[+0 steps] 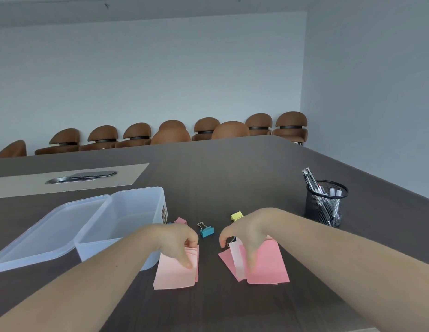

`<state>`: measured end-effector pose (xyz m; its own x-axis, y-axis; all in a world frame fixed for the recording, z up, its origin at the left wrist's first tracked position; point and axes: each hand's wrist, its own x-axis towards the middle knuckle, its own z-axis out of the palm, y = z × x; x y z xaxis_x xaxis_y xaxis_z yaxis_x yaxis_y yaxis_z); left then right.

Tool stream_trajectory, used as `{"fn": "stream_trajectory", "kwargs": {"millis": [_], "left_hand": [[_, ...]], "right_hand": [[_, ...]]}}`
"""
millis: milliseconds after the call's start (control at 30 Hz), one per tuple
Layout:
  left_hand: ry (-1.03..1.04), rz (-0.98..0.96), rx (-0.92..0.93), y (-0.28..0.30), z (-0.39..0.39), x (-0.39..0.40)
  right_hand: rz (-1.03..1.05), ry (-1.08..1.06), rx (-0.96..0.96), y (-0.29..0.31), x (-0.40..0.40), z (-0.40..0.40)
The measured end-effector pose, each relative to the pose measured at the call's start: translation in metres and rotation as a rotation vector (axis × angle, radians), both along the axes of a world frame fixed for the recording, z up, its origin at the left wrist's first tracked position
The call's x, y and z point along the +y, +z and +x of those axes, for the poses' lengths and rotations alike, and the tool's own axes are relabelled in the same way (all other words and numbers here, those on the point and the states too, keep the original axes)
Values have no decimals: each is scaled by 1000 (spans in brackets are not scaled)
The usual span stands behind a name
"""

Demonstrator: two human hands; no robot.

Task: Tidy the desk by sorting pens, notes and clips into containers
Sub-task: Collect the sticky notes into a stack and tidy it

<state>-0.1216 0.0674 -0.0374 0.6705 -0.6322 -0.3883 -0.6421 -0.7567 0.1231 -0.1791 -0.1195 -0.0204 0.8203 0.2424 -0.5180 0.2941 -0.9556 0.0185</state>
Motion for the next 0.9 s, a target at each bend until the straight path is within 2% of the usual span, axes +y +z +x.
{"fn": "stream_trajectory", "kwargs": {"millis": [167, 267, 333, 400, 533, 667, 800, 900], "left_hand": [[10, -32, 14, -2, 0, 3], [42, -79, 21, -2, 0, 5], [98, -207, 31, 0, 3, 5], [195, -423, 65, 3, 5, 4], [402, -823, 156, -1, 6, -6], [512, -965, 79, -12, 11, -18], [614, -1075, 132, -16, 12, -31], [650, -1220, 251, -18, 9, -41]], "right_hand": [[-69, 37, 20, 0, 1, 3], [-22, 17, 2, 0, 0, 1], [35, -5, -30, 0, -2, -2], [99, -44, -77, -2, -8, -2], [389, -209, -204, -1, -24, -3], [832, -393, -250, -1, -36, -1], [1078, -481, -347, -3, -34, 7], [1241, -569, -393, -10, -26, 14]]}}
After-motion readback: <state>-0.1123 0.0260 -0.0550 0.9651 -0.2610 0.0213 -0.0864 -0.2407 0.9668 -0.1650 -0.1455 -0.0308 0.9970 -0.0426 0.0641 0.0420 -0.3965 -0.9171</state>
